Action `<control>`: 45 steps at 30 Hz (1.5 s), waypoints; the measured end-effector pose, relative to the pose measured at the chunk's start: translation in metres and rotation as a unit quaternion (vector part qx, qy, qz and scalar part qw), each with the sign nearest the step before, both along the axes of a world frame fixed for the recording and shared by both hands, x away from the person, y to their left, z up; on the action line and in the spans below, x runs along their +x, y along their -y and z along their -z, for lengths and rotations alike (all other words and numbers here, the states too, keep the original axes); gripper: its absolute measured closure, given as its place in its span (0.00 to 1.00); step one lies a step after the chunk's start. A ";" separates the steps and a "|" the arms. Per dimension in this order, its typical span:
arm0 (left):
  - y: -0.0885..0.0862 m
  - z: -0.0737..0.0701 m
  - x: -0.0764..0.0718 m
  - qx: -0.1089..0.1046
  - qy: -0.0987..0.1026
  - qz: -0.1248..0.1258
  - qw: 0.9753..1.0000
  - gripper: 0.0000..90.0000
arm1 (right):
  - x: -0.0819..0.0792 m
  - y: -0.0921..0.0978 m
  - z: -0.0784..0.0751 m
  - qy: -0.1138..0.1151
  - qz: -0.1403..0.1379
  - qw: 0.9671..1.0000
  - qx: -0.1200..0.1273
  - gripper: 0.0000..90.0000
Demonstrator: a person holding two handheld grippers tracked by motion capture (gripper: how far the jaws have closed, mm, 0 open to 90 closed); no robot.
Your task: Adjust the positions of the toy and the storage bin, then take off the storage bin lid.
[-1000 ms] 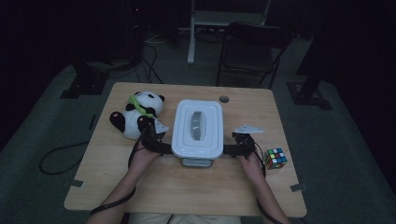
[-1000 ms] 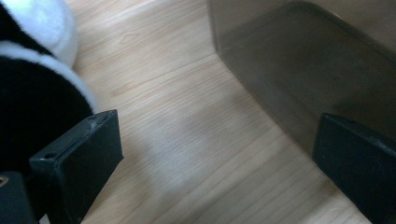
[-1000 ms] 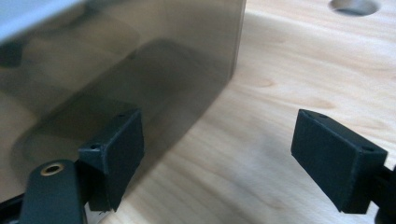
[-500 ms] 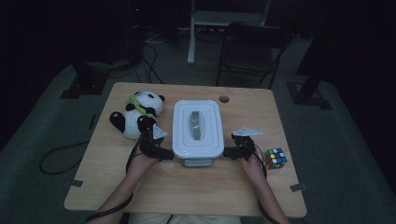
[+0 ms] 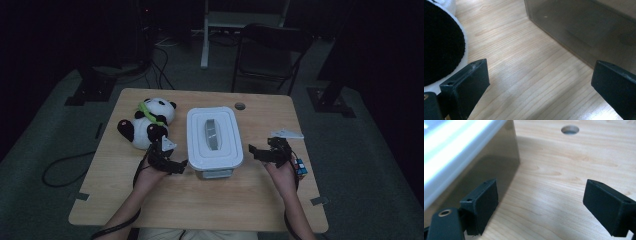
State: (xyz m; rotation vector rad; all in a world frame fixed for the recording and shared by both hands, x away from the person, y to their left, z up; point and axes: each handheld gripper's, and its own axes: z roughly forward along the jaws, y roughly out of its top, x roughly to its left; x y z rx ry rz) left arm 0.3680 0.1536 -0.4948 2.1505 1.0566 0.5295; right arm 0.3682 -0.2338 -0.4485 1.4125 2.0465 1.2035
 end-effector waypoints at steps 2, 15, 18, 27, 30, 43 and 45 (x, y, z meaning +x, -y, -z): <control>0.000 0.001 0.000 -0.002 -0.001 0.002 1.000 0.02 | -0.006 -0.001 -0.009 0.009 -0.005 1.000 0.001 0.14; -0.003 0.010 -0.007 0.001 -0.008 0.007 1.000 0.02 | -0.033 -0.038 -0.053 0.077 -0.047 0.996 0.008 0.15; -0.003 0.010 -0.008 0.007 -0.008 0.010 1.000 0.02 | -0.033 -0.049 -0.055 0.073 -0.064 0.995 0.014 0.15; -0.003 0.016 -0.010 0.009 -0.011 0.011 1.000 0.02 | -0.035 -0.088 -0.052 0.081 -0.082 0.993 0.000 0.16; -0.003 0.016 -0.011 0.006 -0.012 0.010 1.000 0.02 | -0.033 -0.097 -0.049 0.077 -0.082 0.994 -0.001 0.17; -0.003 0.016 -0.012 0.008 -0.014 0.014 1.000 0.02 | -0.029 -0.117 -0.039 0.075 -0.085 0.993 -0.022 0.42; -0.003 0.017 -0.012 0.009 -0.016 0.016 1.000 0.02 | -0.029 -0.120 -0.038 0.077 -0.089 0.993 -0.030 0.46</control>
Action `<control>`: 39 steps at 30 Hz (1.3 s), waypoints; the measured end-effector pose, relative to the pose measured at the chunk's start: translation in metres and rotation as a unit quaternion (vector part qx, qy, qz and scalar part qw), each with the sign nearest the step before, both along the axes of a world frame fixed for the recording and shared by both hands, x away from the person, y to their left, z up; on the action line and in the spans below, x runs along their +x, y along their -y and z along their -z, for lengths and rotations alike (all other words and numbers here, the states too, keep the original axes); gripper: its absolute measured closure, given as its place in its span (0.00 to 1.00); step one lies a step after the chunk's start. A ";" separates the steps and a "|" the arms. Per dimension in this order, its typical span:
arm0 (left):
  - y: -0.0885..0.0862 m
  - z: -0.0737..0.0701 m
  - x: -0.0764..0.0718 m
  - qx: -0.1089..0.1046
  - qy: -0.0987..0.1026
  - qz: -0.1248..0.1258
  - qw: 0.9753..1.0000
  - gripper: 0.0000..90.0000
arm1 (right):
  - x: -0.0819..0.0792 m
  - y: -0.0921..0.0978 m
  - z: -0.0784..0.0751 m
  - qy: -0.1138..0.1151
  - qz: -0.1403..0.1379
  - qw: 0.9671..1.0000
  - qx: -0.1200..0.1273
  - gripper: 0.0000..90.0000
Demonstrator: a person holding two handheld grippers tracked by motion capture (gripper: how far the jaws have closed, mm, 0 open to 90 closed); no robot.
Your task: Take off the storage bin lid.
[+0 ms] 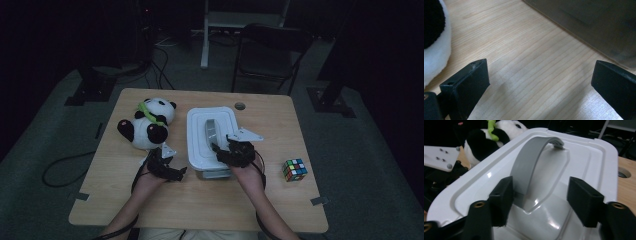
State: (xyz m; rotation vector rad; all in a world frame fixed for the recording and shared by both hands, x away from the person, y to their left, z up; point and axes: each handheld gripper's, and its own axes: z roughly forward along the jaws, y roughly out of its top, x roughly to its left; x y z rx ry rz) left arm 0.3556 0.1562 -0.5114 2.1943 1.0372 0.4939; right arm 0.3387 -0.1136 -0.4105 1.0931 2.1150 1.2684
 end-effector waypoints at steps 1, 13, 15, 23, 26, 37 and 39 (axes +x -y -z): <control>0.001 0.000 0.000 0.000 0.000 0.001 1.000 0.02 | 0.000 -0.001 0.000 0.001 -0.004 1.000 0.000 0.48; 0.000 -0.002 0.000 -0.003 0.003 0.000 1.000 0.02 | 0.004 -0.021 -0.002 -0.020 -0.016 1.000 -0.013 0.66; -0.001 -0.002 0.000 -0.004 0.002 0.001 1.000 0.02 | 0.004 -0.021 -0.002 -0.020 -0.017 1.000 -0.016 0.70; 0.000 -0.001 0.000 -0.002 0.001 0.001 1.000 0.02 | 0.007 -0.017 0.000 -0.037 -0.029 0.999 0.009 0.74; 0.000 -0.001 0.000 -0.004 0.000 0.002 1.000 0.02 | 0.007 -0.017 -0.001 -0.042 -0.027 0.999 0.014 0.74; 0.000 0.000 0.000 -0.003 -0.001 0.002 1.000 0.02 | 0.005 -0.013 -0.010 -0.054 -0.046 0.997 0.041 0.77; -0.001 0.000 0.000 -0.003 0.000 0.002 1.000 0.02 | 0.005 -0.013 -0.014 -0.049 -0.050 0.997 0.044 0.77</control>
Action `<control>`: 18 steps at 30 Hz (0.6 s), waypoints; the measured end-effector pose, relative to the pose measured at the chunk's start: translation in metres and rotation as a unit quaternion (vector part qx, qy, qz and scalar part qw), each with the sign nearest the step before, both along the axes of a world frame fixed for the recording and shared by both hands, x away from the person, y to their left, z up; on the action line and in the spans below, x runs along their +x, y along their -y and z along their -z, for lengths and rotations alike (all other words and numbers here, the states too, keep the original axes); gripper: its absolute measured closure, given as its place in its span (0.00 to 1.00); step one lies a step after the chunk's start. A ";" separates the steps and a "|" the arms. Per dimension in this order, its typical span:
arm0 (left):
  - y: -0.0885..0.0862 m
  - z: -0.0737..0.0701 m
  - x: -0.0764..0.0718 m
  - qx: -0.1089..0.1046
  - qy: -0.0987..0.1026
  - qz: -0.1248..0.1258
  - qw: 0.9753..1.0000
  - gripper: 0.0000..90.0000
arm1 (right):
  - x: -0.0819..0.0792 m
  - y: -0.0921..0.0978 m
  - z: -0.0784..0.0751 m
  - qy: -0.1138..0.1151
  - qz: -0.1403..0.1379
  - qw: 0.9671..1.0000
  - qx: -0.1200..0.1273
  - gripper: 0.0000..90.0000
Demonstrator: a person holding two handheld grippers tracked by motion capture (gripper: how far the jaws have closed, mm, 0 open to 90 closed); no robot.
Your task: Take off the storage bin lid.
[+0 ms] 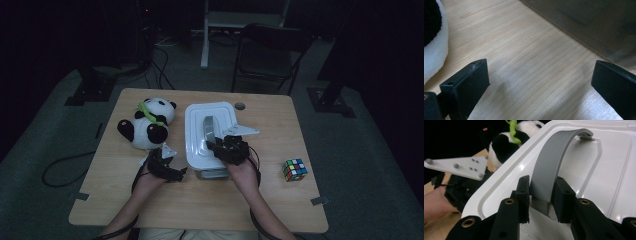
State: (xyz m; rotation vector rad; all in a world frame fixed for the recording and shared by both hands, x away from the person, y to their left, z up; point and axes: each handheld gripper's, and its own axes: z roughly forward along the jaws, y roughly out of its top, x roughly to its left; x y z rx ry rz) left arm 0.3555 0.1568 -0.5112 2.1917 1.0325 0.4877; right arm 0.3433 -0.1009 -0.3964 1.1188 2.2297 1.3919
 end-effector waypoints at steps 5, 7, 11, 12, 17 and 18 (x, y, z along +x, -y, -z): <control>0.000 0.000 0.000 -0.001 0.001 -0.001 1.000 0.02 | 0.001 0.003 -0.011 0.015 0.000 1.000 0.001 0.78; -0.001 0.000 0.000 0.000 0.002 -0.003 1.000 0.02 | 0.002 0.007 -0.016 0.019 0.003 1.000 0.003 0.78; -0.002 0.000 0.000 -0.001 0.000 -0.003 1.000 0.02 | 0.006 0.016 -0.023 0.029 0.010 1.000 0.002 0.80; -0.002 0.000 0.000 -0.002 0.000 -0.003 1.000 0.02 | 0.007 0.018 -0.024 0.030 0.012 0.999 0.002 0.81; -0.001 0.000 0.000 -0.002 -0.001 -0.001 1.000 0.02 | 0.013 0.036 -0.032 0.034 0.033 0.999 0.011 0.81; -0.001 0.001 0.000 -0.002 0.000 -0.001 1.000 0.02 | 0.014 0.040 -0.033 0.035 0.036 0.999 0.010 0.81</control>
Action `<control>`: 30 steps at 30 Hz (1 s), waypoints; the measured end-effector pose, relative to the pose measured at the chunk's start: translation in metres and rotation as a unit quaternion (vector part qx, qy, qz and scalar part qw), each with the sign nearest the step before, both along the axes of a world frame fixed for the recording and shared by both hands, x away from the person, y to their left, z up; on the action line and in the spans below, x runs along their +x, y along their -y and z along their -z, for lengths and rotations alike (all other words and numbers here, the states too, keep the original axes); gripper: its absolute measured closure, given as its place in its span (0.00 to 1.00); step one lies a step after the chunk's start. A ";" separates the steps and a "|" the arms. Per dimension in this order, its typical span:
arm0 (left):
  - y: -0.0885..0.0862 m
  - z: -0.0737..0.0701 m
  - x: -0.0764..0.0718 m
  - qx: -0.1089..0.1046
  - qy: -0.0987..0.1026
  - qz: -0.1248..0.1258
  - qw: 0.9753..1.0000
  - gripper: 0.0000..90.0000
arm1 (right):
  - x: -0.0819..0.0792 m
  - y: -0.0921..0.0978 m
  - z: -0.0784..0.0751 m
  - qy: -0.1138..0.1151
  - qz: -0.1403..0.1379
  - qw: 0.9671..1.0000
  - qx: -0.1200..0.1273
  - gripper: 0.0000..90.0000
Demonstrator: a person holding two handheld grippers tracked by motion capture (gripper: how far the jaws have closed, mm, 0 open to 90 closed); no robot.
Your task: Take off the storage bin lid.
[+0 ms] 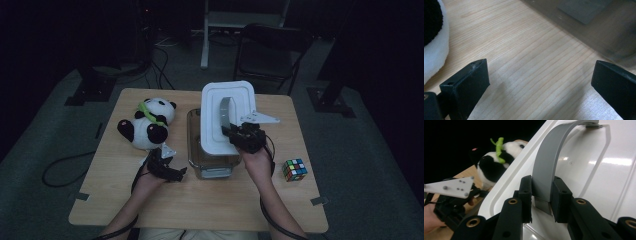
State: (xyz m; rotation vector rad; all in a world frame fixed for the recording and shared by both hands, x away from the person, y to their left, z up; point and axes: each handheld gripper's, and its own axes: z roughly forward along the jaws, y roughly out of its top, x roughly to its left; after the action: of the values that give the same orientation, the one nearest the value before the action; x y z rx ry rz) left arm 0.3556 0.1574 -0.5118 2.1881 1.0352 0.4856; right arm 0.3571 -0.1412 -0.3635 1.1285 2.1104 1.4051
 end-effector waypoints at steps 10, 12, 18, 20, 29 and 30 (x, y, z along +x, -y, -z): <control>0.001 0.001 0.000 -0.001 -0.002 -0.001 1.000 0.02 | 0.011 0.038 -0.006 0.002 0.043 0.999 -0.006 0.81; 0.001 0.002 0.000 0.000 -0.002 0.000 1.000 0.02 | 0.014 0.047 -0.007 0.002 0.055 0.998 -0.007 0.81; 0.001 0.001 0.000 0.000 0.000 -0.001 1.000 0.02 | 0.023 0.080 -0.004 -0.002 0.090 0.996 0.000 0.81; 0.001 0.002 0.000 0.000 -0.002 -0.001 1.000 0.02 | 0.026 0.090 -0.001 -0.004 0.105 0.994 -0.001 0.81; 0.003 0.002 0.000 0.003 -0.002 0.002 1.000 0.02 | 0.044 0.113 0.031 -0.039 0.139 0.990 -0.006 0.81; 0.003 0.002 0.000 0.003 -0.003 0.002 1.000 0.02 | 0.046 0.113 0.036 -0.042 0.138 0.990 -0.006 0.81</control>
State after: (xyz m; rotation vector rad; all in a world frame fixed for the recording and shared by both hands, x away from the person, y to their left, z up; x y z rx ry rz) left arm 0.3558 0.1543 -0.5143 2.1970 1.0325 0.4815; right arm 0.4033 -0.2540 -0.3992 1.4337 1.9231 1.2357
